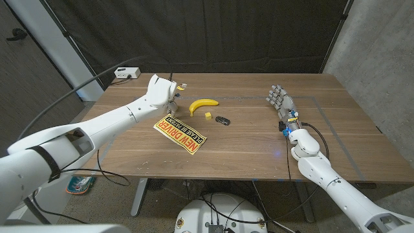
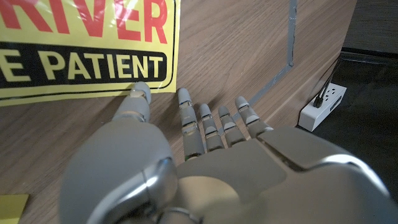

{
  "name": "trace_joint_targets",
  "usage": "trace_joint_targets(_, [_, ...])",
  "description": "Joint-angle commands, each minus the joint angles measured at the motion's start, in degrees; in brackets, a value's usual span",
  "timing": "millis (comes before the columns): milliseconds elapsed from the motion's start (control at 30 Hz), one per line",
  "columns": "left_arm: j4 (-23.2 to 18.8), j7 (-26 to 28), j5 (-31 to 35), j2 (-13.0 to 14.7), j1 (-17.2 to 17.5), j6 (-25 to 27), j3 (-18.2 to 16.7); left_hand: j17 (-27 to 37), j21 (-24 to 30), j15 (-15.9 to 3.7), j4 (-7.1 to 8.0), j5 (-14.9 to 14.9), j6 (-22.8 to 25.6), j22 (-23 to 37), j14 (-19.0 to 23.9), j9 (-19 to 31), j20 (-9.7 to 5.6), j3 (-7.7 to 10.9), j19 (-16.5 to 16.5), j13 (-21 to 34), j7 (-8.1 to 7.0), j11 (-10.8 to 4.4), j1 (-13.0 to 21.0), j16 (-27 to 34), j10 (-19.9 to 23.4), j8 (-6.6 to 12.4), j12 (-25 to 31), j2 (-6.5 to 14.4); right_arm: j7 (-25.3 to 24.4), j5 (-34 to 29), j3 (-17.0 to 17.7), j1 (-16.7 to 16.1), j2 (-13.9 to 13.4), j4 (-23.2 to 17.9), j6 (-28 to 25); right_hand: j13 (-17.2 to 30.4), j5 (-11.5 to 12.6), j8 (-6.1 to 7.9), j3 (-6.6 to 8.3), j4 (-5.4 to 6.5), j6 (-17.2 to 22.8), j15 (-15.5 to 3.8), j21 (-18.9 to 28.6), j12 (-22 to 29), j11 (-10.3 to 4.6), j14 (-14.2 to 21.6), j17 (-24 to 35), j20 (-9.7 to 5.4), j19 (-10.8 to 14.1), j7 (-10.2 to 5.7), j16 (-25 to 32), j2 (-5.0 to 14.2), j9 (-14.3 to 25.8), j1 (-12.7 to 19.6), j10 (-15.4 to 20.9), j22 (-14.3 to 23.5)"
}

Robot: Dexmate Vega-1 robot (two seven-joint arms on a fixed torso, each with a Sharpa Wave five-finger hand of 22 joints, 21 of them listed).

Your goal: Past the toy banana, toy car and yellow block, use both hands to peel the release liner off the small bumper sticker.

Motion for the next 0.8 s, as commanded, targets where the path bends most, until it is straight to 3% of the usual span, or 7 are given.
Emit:
trace_joint_targets(33, [-0.6, 1.9, 0.0, 0.3, 1.3, -0.6, -0.1, -0.1, 0.8, -0.71, -0.69, -0.6, 5.3, 0.3, 2.1, 0.1, -0.09, 0.18, 1.3, -0.1, -1.25, -1.18, 2.7, 0.6, 2.4, 1.28, 1.2, 0.0, -1.6, -0.9, 0.4, -1.1, -0.3, -1.6, 0.3, 0.3, 0.3, 0.29, 0.28, 0.31, 0.5, 0.00, -0.4, 0.2, 0.18, 0.7, 0.0, -0.10, 0.3, -0.16, 0.2, 0.03, 0.1, -0.6, 0.7, 0.3])
trace_joint_targets(333, [-2.7, 2.3, 4.0, 1.2, 2.8, 0.3, 0.2, -0.1, 1.5, -1.87, -0.92, -0.8, 9.4, 0.3, 4.5, 0.2, -0.39, 0.15, 2.8, -0.3, -0.75, -2.25, 5.7, 1.4, 4.8, 2.05, 2.3, -0.2, -2.9, -2.0, 0.5, -1.9, -0.4, -2.5, 0.9, 0.3, 0.3, 0.34, 0.28, 0.42, 0.7, -0.02, -0.5, 0.3, 0.16, 1.3, 0.0, -0.16, 0.4, -0.12, 0.4, 0.01, 0.1, -0.8, 1.0, 0.3])
trace_joint_targets(600, [-2.7, 3.1, 8.3, 1.0, 4.1, -0.2, 0.3, 0.1, 2.6, -3.88, -1.06, -0.9, 17.9, 0.4, 7.4, 0.6, -1.08, 0.07, 4.6, -0.5, 1.17, -3.69, 9.9, 2.2, 8.5, 4.55, 4.1, 0.0, -3.4, -2.5, 0.5, -2.2, -0.2, -2.4, 1.5, 0.3, 0.3, 0.40, 0.29, 0.49, 1.0, -0.06, -0.6, 0.3, 0.14, 1.5, 0.1, -0.19, 0.5, 0.00, 0.4, 0.00, 0.1, -1.0, 1.3, 0.3])
trace_joint_targets(800, [-2.5, 5.1, 9.5, 0.7, 5.5, -0.7, -0.6, 0.3, 3.3, -5.01, -0.93, -1.1, 20.7, 0.5, 9.2, 0.6, -1.68, 1.12, 5.4, -0.7, 2.67, -3.70, 12.8, 2.7, 10.8, 5.03, 5.1, 2.0, -4.4, -3.3, 0.6, -2.7, -0.4, -3.2, 1.5, 0.3, 0.3, 0.44, 0.25, 0.62, 1.3, -0.14, -0.6, 0.4, 0.18, 1.8, 0.1, -0.30, 0.7, -0.07, 0.5, -0.05, 0.1, -1.2, 1.6, 0.3])
